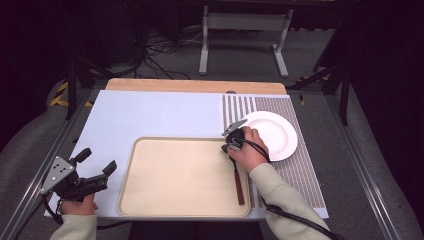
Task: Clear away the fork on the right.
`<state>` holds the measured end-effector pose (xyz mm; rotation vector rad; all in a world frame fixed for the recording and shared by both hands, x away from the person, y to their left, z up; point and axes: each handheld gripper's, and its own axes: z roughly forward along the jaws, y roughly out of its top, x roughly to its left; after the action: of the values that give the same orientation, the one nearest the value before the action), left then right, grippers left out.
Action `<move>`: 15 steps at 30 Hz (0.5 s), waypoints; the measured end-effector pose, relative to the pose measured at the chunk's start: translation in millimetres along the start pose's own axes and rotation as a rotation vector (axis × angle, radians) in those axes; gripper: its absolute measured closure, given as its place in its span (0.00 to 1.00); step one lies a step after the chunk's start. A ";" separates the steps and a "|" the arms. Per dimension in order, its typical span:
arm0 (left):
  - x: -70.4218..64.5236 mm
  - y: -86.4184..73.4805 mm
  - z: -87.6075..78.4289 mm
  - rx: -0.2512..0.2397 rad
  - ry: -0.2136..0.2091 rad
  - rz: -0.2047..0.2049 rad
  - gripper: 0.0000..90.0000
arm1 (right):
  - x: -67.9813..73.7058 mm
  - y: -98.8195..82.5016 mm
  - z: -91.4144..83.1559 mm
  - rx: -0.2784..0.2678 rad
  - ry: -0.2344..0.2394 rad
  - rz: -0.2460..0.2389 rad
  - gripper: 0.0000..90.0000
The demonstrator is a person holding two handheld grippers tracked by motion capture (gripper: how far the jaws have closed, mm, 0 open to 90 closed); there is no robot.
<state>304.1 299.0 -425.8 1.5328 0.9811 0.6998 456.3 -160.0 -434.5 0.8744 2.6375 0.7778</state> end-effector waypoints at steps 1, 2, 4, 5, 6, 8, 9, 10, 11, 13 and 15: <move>0.0 0.0 0.0 0.000 0.000 0.000 0.04 | -0.8 -0.5 -0.3 0.000 -0.002 -0.001 1.00; 0.1 0.0 0.2 0.001 0.001 0.001 0.04 | -1.7 -1.4 -0.6 0.000 -0.006 0.006 1.00; 0.1 0.0 0.2 0.000 0.001 0.000 0.04 | -3.4 -2.6 -1.7 0.003 -0.010 0.008 1.00; 0.1 0.1 0.2 0.000 0.001 0.000 0.04 | -3.4 -2.6 -1.7 0.003 -0.010 0.008 1.00; 0.0 0.2 0.3 0.000 0.001 0.001 0.04 | -4.2 -3.1 -2.4 0.003 -0.012 0.009 1.00; 0.1 0.2 0.4 0.000 -0.001 0.003 0.04 | -5.9 -4.4 -4.0 0.005 -0.016 0.015 1.00; 0.1 0.2 0.4 0.001 -0.001 0.003 0.04 | -7.2 -5.5 -5.0 0.006 -0.019 0.022 1.00; 0.1 0.2 0.4 0.001 -0.001 0.003 0.04 | -7.2 -5.5 -5.0 0.006 -0.019 0.022 1.00; 0.1 0.2 0.4 0.000 -0.001 0.003 0.04 | -7.8 -6.1 -5.4 0.007 -0.021 0.024 1.00; 0.1 0.3 0.3 0.000 0.000 0.003 0.04 | -9.5 -7.8 -6.4 0.005 -0.022 0.028 1.00; -0.1 0.2 0.6 0.000 -0.001 0.002 0.04 | -9.9 -8.2 -6.9 0.005 -0.019 0.029 1.00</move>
<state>304.6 298.6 -425.7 1.5343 0.9792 0.6999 457.4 -174.4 -432.8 0.9193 2.6166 0.7668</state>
